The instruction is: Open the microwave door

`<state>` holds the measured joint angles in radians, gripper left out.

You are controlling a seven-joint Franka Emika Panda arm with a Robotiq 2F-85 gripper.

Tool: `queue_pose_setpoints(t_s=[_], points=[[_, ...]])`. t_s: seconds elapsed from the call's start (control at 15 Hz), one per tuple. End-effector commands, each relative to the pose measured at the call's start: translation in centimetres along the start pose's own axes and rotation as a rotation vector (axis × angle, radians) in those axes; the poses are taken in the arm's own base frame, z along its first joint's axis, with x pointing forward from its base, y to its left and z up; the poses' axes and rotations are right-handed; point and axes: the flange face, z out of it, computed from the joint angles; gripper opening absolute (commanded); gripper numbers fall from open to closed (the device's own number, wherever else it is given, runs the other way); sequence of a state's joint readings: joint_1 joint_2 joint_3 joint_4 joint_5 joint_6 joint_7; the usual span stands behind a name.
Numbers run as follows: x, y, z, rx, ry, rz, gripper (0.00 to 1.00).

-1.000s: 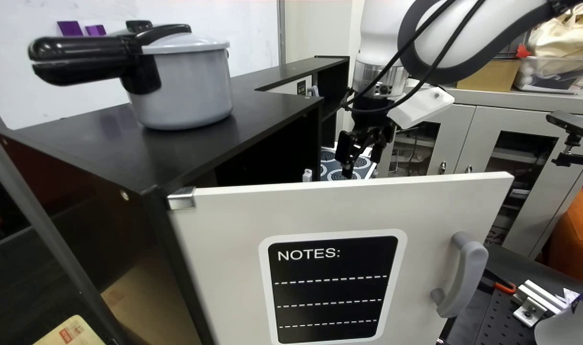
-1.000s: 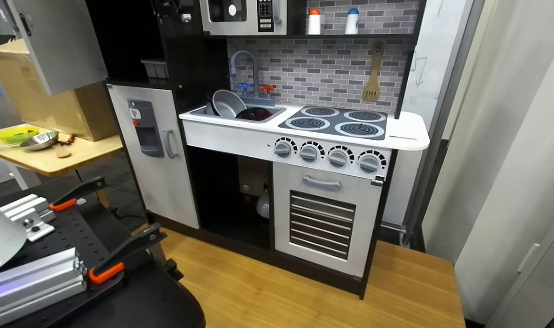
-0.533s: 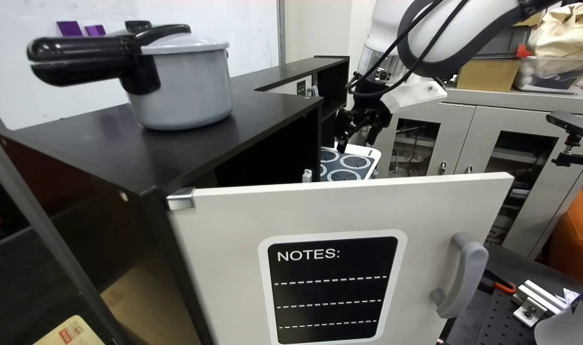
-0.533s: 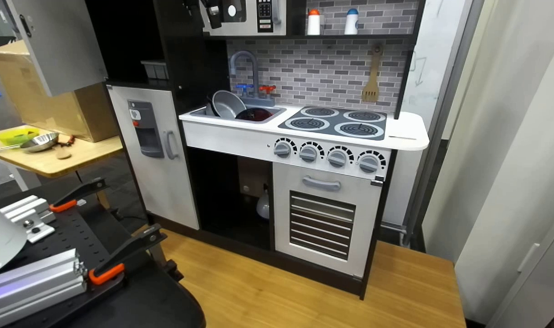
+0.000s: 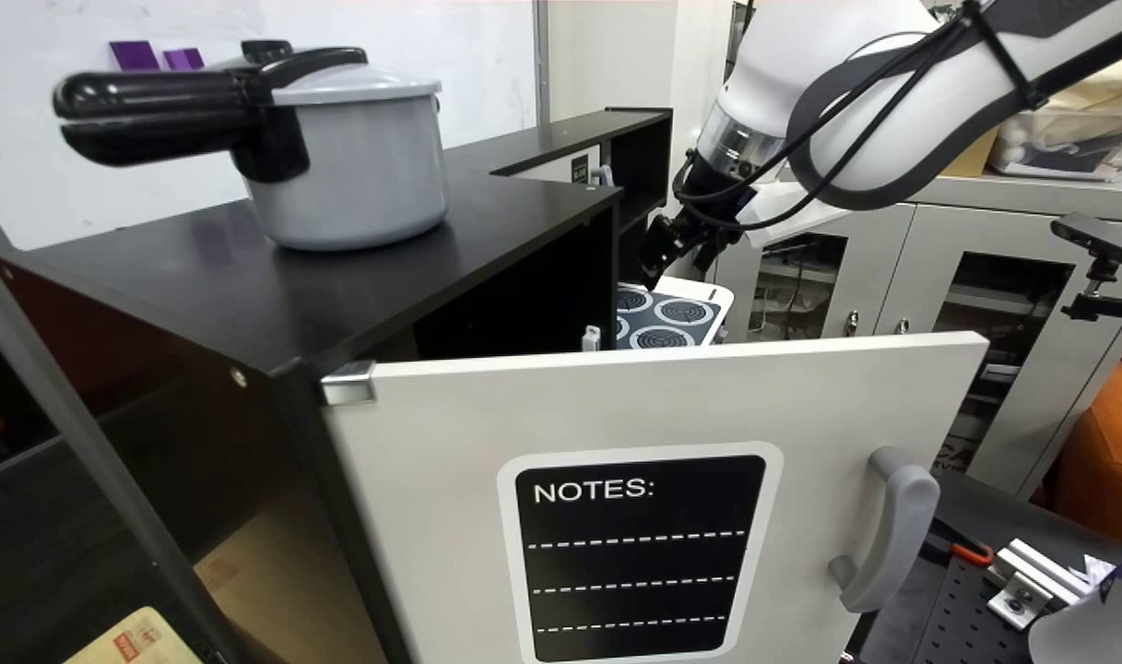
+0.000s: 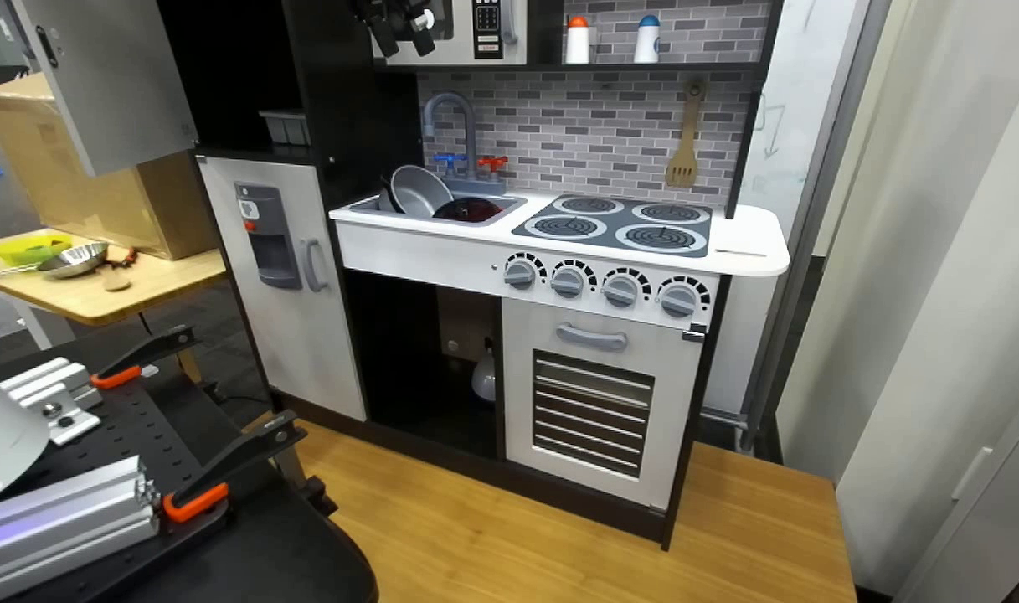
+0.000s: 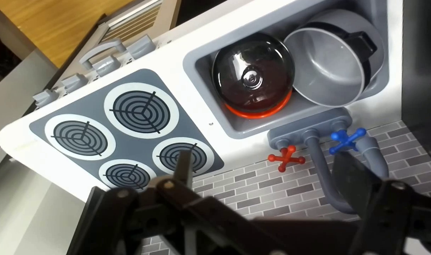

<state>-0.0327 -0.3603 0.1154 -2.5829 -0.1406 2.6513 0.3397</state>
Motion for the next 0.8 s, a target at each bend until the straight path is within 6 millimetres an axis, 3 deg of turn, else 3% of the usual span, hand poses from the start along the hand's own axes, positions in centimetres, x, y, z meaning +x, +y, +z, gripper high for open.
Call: queue_pose_setpoints(t_s=[0.0, 0.47, 0.73], points=[[-0.2, 0.0, 0.2, 0.002, -0.001, -0.001, 1.0], [-0.1, -0.2, 0.3, -0.004, 0.009, -0.009, 1.0], [0.6, -0.9, -1.8, -0.005, 0.154, -0.081, 1.0]])
